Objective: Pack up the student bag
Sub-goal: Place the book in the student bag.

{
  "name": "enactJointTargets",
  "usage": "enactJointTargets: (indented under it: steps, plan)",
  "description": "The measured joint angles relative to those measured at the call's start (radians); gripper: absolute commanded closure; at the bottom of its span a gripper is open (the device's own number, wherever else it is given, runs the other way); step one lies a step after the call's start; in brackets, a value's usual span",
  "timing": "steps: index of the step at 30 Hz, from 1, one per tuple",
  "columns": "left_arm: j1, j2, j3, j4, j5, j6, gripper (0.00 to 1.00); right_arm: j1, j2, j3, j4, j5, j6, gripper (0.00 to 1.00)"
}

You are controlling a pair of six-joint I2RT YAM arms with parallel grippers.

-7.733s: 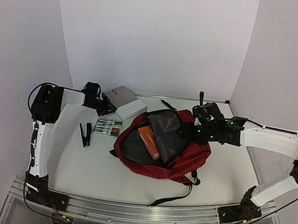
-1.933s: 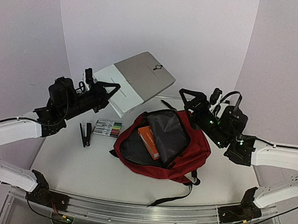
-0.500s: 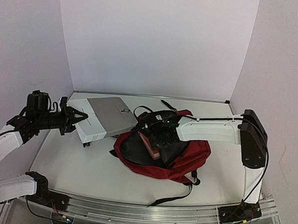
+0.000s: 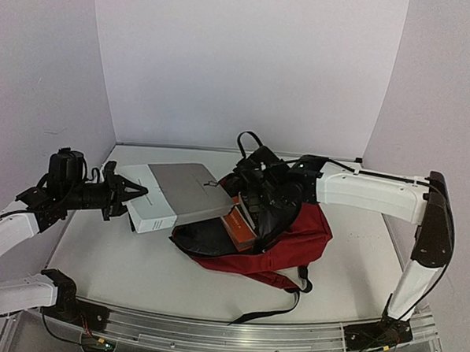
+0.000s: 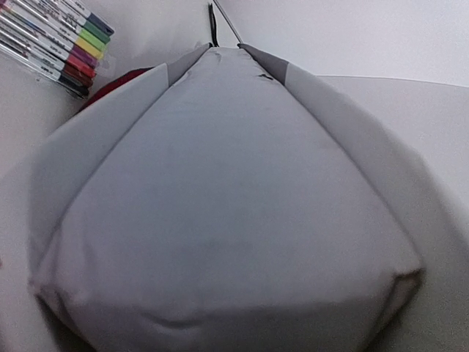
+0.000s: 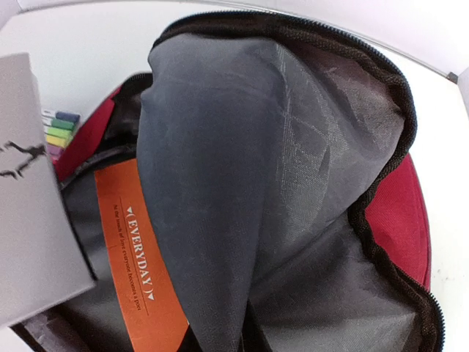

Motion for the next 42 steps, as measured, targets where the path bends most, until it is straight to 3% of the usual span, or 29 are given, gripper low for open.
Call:
enactJointTargets:
  steps: [7,25,42]
  plan:
    - [-0.162,0.082,-0.023,0.151,-0.055,-0.06,0.85,-0.008,-0.068,-0.012,0.049,-0.087,0.009,0.98]
    - [-0.275,0.344,-0.021,0.436,-0.105,-0.125,0.87,-0.007,-0.07,-0.043,0.09,-0.129,0.028,0.98]
    - [-0.324,0.15,-0.128,0.36,-0.155,-0.159,0.86,-0.032,-0.112,-0.056,0.104,-0.124,0.065,0.97]
